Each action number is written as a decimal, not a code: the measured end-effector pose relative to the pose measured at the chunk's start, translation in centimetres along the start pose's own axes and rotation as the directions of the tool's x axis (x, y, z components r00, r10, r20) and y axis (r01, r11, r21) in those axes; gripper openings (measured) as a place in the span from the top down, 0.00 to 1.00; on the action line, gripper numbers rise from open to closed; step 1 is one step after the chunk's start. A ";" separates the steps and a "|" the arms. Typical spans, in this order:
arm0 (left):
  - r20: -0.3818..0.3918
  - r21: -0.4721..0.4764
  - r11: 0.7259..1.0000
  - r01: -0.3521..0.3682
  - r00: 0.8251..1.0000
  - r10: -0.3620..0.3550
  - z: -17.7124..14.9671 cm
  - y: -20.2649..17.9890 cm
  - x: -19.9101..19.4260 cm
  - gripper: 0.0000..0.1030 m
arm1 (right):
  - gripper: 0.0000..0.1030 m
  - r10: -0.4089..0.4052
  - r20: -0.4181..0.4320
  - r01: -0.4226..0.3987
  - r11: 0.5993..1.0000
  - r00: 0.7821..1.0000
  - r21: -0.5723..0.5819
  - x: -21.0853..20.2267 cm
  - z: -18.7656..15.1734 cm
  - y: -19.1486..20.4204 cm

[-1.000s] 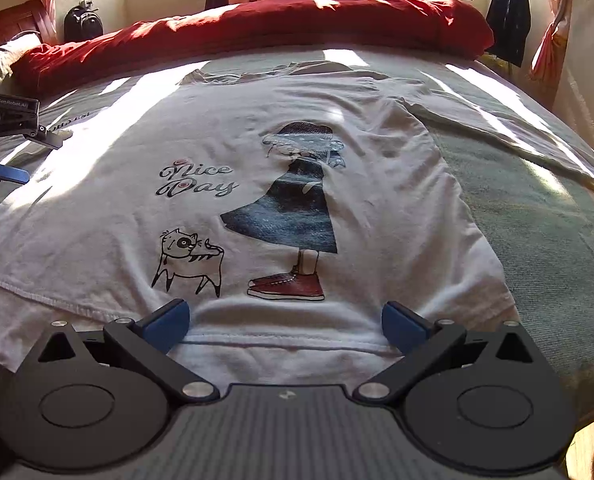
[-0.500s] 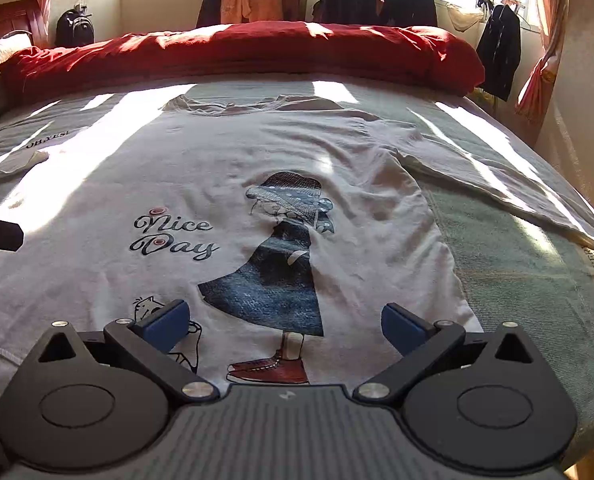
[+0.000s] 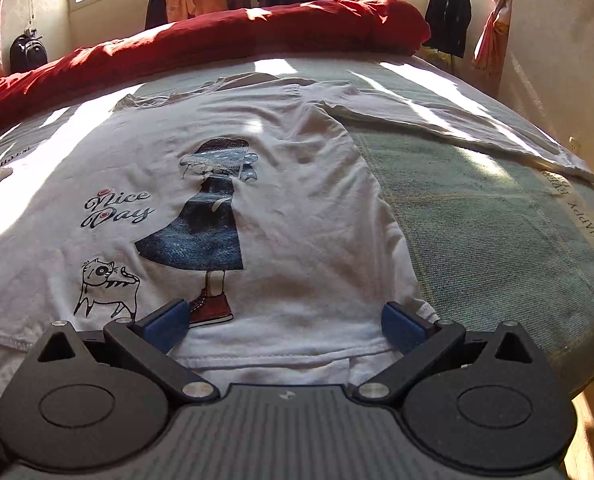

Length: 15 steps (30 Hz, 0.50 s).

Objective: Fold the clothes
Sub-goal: 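Press the hem flat with both open tools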

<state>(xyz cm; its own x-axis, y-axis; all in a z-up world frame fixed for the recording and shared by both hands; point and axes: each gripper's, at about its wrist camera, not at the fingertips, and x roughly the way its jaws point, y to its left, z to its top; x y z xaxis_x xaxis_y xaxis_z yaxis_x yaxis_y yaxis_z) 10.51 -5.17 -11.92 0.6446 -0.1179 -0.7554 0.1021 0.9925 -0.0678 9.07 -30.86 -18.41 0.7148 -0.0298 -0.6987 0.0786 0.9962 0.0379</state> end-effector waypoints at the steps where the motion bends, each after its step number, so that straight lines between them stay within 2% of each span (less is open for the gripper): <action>1: -0.012 0.003 1.000 -0.002 1.000 0.002 -0.1 -0.3 0.4 0.22 | 0.00 0.001 -0.005 -0.001 1.000 1.000 -0.002 -0.1 0.0 0.0; 3: -0.054 -0.017 1.000 -0.004 0.999 0.003 -0.8 -0.8 1.2 0.22 | 0.00 0.003 -0.017 -0.003 1.000 1.000 -0.005 -0.4 0.0 -0.1; 5: -0.065 -0.004 1.000 -0.016 0.998 0.016 -1.7 -1.4 1.0 0.22 | 0.00 0.004 -0.028 -0.004 1.000 1.000 -0.005 -0.6 -0.1 -0.1; 8: -0.051 0.027 1.000 -0.008 0.999 0.010 -2.0 -2.1 -0.3 0.22 | 0.00 0.005 -0.045 -0.005 1.000 0.999 0.004 -1.2 -0.4 -0.2; 11: -0.002 0.035 0.999 0.007 1.000 -0.006 -1.4 -2.1 -1.8 0.22 | 0.00 0.013 -0.068 -0.012 1.000 0.998 0.022 -1.8 -0.4 -0.2; 15: 0.021 0.044 0.999 -0.007 1.000 0.007 0.0 -1.6 -1.6 0.22 | 0.00 0.040 -0.092 -0.035 0.998 0.995 0.052 -2.9 0.1 -0.2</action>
<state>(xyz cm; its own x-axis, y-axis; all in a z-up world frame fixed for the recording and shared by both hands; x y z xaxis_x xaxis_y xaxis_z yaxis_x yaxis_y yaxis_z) 9.32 -6.57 -10.57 0.6611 -0.1121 -0.7419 0.1304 0.9909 -0.0335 7.02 -31.01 -16.30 0.6506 0.0173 -0.7592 0.0898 0.9910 0.0996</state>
